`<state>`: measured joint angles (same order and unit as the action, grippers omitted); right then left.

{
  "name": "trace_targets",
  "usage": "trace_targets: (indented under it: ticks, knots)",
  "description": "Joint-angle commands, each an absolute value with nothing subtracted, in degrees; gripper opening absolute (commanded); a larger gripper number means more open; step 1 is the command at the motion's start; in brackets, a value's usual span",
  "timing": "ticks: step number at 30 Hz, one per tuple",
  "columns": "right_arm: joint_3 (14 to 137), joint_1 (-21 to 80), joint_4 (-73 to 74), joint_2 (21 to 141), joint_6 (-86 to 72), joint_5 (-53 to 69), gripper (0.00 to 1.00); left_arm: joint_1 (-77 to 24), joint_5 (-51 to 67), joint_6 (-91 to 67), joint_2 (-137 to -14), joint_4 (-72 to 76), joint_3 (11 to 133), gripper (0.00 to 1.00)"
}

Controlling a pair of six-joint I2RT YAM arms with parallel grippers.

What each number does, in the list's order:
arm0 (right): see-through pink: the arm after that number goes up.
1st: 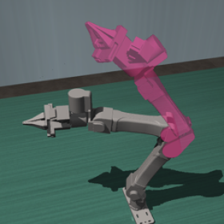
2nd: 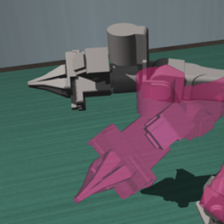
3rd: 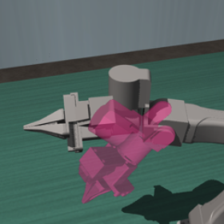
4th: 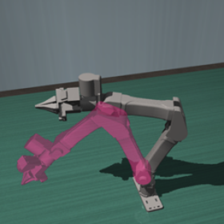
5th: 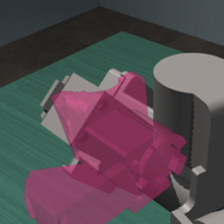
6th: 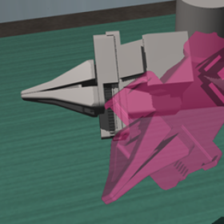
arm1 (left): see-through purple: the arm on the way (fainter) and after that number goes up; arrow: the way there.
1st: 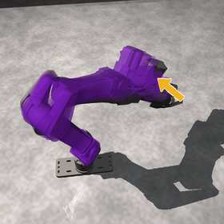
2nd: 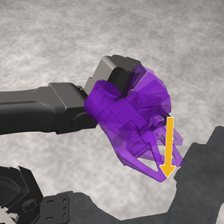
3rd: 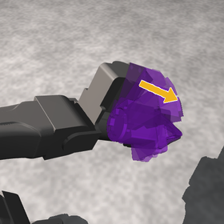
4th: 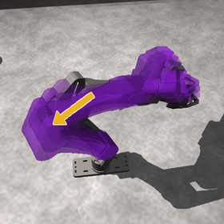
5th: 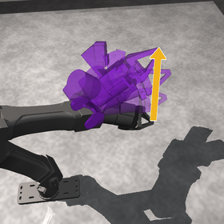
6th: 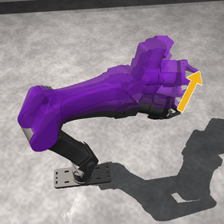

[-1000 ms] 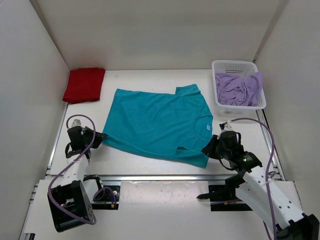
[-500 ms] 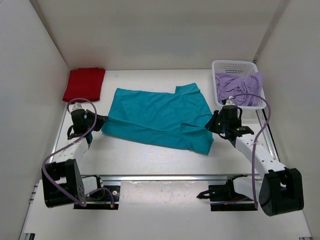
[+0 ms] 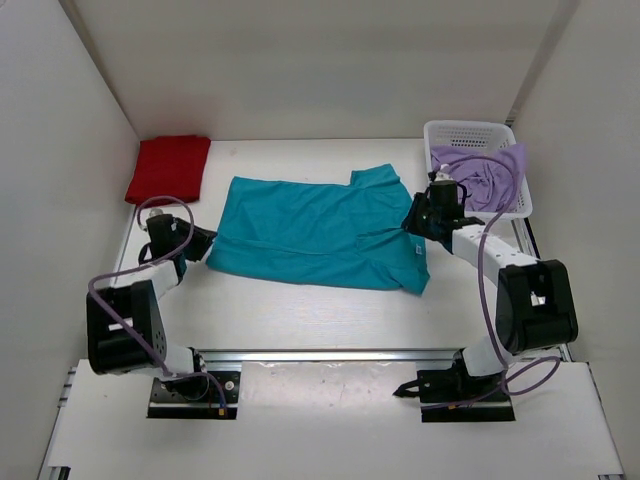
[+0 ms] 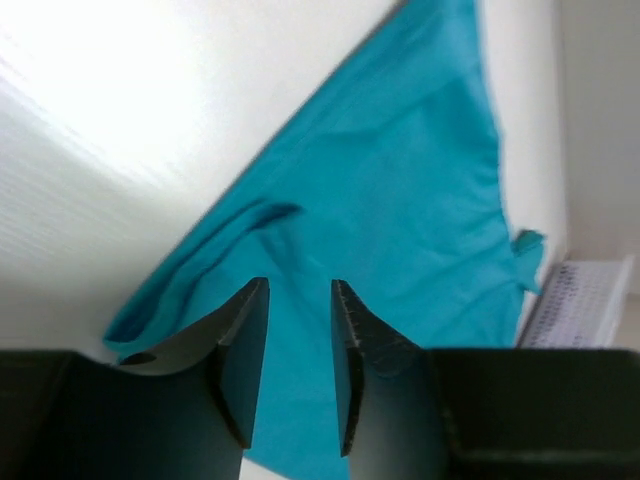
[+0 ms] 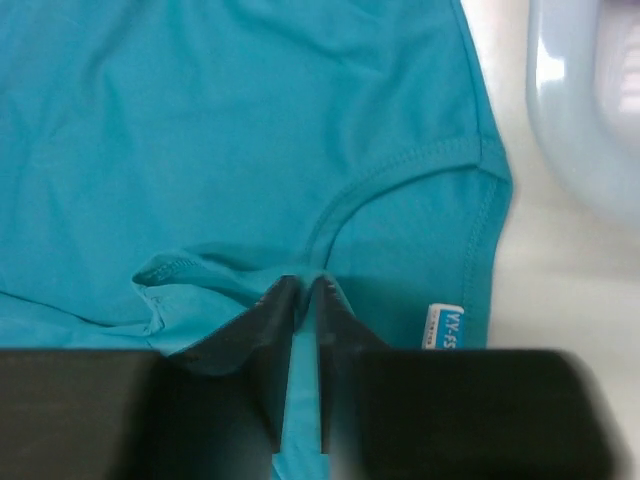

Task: Fold and stack the t-shirts
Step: Flatten out the tshirt, then fold the flattened tshirt in 1/3 of the way

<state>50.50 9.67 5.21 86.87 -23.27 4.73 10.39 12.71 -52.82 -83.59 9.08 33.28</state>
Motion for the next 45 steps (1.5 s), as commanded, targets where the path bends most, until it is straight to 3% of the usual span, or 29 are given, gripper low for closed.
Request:
trace_targets:
  ticks: [1,3,5,8,9,12,13,18,22,28,31,37,45]
  knots:
    - [55.89,9.84,0.79,87.1,-21.97,3.08,0.15,9.32,10.38,-51.51,-76.04,10.46,35.33,0.43]
    - [57.12,10.1,3.85,87.27,-22.32,2.73,0.37,7.47,10.11,-51.07,-73.84,9.67,34.55,0.47]
    - [56.17,10.19,6.49,85.61,-22.76,2.03,0.4,3.1,9.15,-50.8,-71.99,10.19,32.09,0.42]
    - [46.1,12.56,4.32,77.03,-24.52,1.76,0.37,-5.07,7.3,-50.63,-71.62,11.42,29.97,0.37]
    - [42.66,12.92,4.22,74.3,-25.3,2.71,0.27,-8.23,7.73,-50.8,-72.67,11.86,29.71,0.35]
    - [36.31,16.07,6.15,69.89,-26.63,3.34,0.13,-11.51,9.49,-52.11,-76.63,13.26,29.45,0.29]
    - [33.69,17.04,7.63,68.05,-27.67,1.51,0.13,-12.99,10.62,-52.64,-77.6,13.97,29.27,0.29]
    - [24.88,18.19,8.0,56.79,-30.76,-2.63,0.33,-17.92,9.41,-52.04,-77.78,15.64,27.6,0.29]
    - [23.11,15.57,8.79,51.77,-30.5,-2.55,0.37,-19.16,9.41,-51.51,-77.87,16.17,25.93,0.29]
    - [23.38,9.68,6.6,57.12,-28.83,2.98,0.41,-17.05,9.84,-51.06,-78.92,17.14,23.82,0.28]
    - [24.61,9.49,4.49,61.78,-27.95,4.48,0.36,-16.26,10.37,-51.15,-79.28,17.58,23.03,0.28]
    - [27.15,10.11,2.29,64.42,-27.95,4.22,0.08,-15.47,9.5,-50.28,-79.98,16.7,22.15,0.26]
    - [32.78,6.34,4.48,71.19,-23.39,4.83,0.03,-9.94,9.84,-51.06,-78.31,15.73,19.95,0.21]
